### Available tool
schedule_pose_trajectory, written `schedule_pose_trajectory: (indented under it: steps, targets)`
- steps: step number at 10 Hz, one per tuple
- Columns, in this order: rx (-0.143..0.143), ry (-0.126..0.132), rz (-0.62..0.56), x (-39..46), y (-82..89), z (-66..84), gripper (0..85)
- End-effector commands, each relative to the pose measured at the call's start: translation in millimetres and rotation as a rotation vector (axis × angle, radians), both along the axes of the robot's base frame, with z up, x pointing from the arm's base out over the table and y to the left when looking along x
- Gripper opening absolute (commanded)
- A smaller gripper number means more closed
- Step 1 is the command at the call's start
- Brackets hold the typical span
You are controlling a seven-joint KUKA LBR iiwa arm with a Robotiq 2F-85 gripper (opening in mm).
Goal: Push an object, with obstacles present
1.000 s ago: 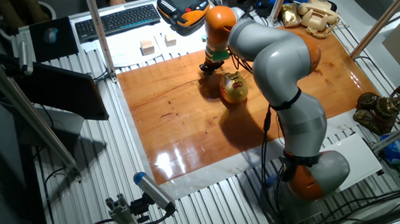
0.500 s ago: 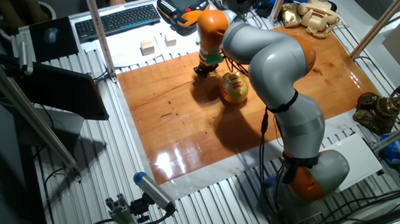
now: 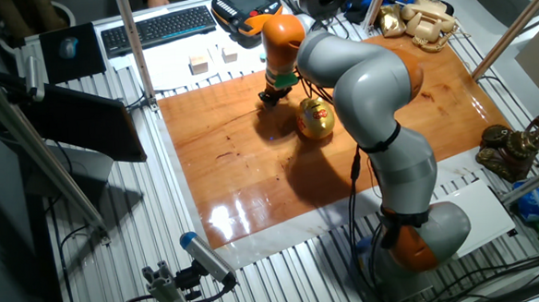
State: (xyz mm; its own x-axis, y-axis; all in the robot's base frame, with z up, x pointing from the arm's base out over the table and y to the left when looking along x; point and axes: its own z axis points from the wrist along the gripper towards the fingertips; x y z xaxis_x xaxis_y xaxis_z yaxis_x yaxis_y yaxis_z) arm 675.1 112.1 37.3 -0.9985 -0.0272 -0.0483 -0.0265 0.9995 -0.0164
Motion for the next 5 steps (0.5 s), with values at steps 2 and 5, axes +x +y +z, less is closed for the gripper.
schedule_pose_trajectory:
  steps: [2,5]
  targets:
    - [0.002,-0.01,-0.01,-0.8,4.1,-0.3,0.0]
    - [-0.005,-0.018,-0.016,9.4,-5.1,10.0,0.0]
